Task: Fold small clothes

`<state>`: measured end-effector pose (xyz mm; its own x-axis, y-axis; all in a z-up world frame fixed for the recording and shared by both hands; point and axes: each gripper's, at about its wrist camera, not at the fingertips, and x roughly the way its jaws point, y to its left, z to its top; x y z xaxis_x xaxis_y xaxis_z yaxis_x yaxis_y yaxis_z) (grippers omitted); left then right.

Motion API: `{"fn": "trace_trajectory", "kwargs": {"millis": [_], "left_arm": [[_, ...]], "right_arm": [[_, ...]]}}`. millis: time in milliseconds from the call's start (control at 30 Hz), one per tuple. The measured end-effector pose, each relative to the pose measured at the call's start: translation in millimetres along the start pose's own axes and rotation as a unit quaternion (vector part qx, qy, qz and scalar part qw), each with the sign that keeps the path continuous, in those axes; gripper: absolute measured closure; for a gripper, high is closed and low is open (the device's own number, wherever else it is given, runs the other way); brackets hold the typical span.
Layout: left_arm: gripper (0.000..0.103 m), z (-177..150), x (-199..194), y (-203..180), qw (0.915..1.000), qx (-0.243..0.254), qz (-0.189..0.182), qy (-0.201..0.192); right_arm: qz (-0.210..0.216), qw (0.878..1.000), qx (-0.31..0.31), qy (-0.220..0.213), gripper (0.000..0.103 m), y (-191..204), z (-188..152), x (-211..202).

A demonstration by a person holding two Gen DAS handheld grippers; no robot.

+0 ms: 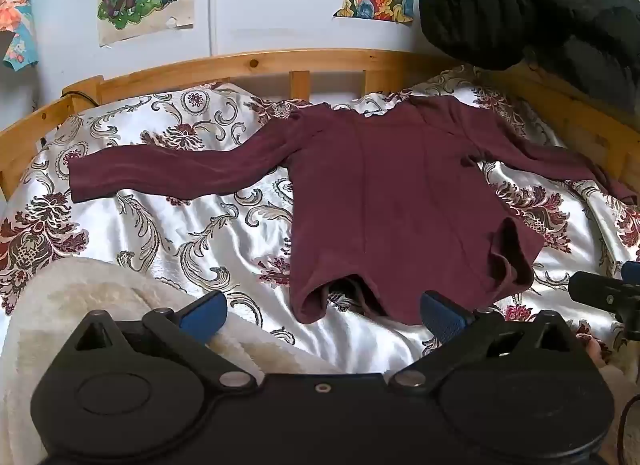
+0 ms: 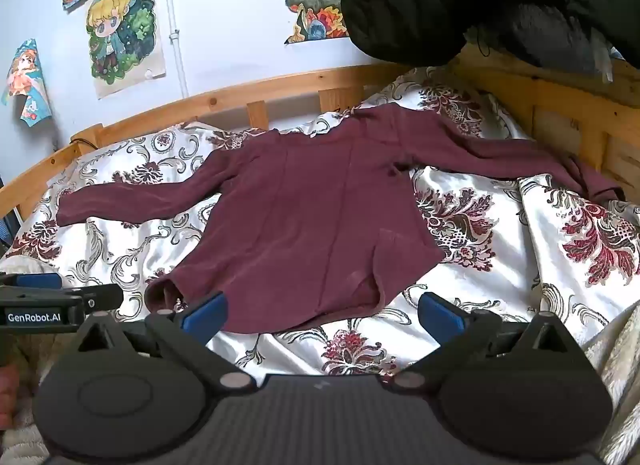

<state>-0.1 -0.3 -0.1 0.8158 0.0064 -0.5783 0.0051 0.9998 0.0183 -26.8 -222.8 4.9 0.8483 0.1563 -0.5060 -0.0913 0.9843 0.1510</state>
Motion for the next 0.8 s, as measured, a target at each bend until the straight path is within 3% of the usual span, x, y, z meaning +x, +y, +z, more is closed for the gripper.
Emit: {"fn": "trace_trajectory", "kwargs": {"millis": [800], "left_arm": [[0.001,0.1,0.1,0.2,1.0,-0.002,-0.002,0.003]], "right_arm": [[-0.001,1.0,0.0,0.002,0.0,-0.4,-0.6,-0.2]]}}
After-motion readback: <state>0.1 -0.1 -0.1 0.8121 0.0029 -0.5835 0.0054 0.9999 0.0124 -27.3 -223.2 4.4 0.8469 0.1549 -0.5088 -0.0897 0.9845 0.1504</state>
